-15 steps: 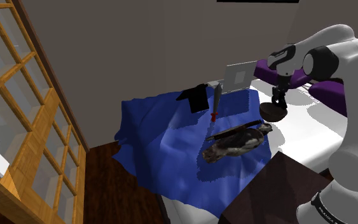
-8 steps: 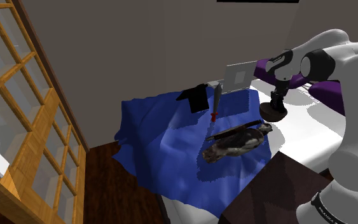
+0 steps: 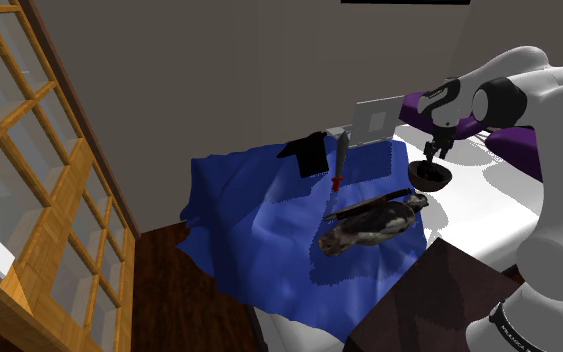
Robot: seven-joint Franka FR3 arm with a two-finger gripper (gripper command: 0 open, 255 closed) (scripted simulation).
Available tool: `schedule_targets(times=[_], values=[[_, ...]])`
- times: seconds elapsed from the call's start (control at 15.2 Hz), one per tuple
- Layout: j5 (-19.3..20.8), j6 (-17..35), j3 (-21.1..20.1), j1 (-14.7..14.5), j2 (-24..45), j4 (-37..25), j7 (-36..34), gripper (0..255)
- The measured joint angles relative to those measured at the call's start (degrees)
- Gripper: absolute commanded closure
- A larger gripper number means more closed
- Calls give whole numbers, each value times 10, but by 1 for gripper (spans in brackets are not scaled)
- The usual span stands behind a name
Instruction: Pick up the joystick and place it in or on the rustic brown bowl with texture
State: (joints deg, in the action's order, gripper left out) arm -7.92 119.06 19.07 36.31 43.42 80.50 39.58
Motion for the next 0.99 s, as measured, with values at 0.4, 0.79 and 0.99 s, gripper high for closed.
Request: schedule_targets(times=[0.4,0.79,0.99], values=[[3,-15,2,-2,-10,-5,-1,0],[8,-55,5,-5,-27,-28,-5,0],[8,-56,5,-5,-28,-29,-5,0]])
